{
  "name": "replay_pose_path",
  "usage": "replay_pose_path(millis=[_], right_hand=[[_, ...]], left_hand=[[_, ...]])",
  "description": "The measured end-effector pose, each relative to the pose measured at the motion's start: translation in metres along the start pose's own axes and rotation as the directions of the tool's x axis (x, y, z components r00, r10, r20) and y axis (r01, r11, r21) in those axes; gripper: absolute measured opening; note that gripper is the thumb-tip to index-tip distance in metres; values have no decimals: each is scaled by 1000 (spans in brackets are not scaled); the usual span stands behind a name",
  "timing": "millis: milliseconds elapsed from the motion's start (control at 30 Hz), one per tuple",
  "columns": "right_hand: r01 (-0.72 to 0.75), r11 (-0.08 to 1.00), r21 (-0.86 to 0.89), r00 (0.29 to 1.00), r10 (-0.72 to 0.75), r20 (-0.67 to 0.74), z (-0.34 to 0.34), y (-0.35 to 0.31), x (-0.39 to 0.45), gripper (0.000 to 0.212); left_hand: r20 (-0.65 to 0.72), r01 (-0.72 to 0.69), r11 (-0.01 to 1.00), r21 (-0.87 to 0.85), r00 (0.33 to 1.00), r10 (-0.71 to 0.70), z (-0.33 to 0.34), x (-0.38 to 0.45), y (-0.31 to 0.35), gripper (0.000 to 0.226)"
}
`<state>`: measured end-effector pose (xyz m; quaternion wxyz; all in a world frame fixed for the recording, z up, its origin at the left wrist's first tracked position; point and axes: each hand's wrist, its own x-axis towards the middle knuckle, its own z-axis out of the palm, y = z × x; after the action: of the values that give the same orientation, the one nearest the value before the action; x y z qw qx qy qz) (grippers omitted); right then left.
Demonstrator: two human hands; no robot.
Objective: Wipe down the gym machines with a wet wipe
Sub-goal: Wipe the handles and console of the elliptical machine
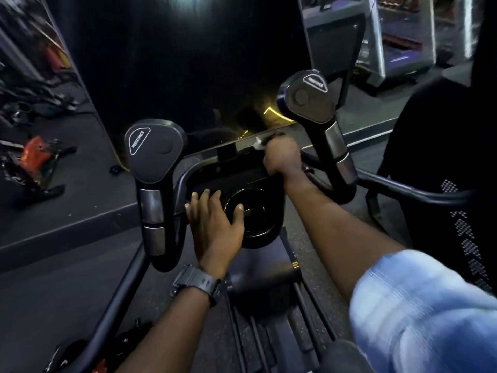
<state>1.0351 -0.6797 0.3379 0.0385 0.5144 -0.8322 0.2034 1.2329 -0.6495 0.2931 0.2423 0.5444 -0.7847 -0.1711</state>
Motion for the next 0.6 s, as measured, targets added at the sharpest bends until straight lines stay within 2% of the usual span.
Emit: replay_pose_path(millis=[33, 100, 233, 333, 467, 600], right_hand=[[20, 999, 26, 998, -22, 64, 4, -11, 4, 29], [82, 996, 42, 992, -85, 96, 14, -29, 7, 28], [126, 992, -22, 992, -125, 20, 30, -38, 5, 23], [198, 980, 27, 979, -199, 44, 30, -40, 1, 23], [309, 937, 163, 946, -320, 48, 31, -58, -8, 27], [396, 917, 53, 915, -399, 58, 38, -80, -5, 27]], left_hand=[[-8, 41, 999, 15, 999, -41, -2, 1, -3, 64], [8, 112, 993, 37, 994, -113, -3, 4, -8, 65], [-14, 113, 993, 33, 994, -113, 0, 7, -6, 63], [-70, 114, 993, -4, 991, -114, 4, 3, -7, 65], [-119, 153, 988, 31, 982, -148, 3, -4, -8, 79], [-85, 217, 976, 29, 973, -214, -7, -9, -3, 96]])
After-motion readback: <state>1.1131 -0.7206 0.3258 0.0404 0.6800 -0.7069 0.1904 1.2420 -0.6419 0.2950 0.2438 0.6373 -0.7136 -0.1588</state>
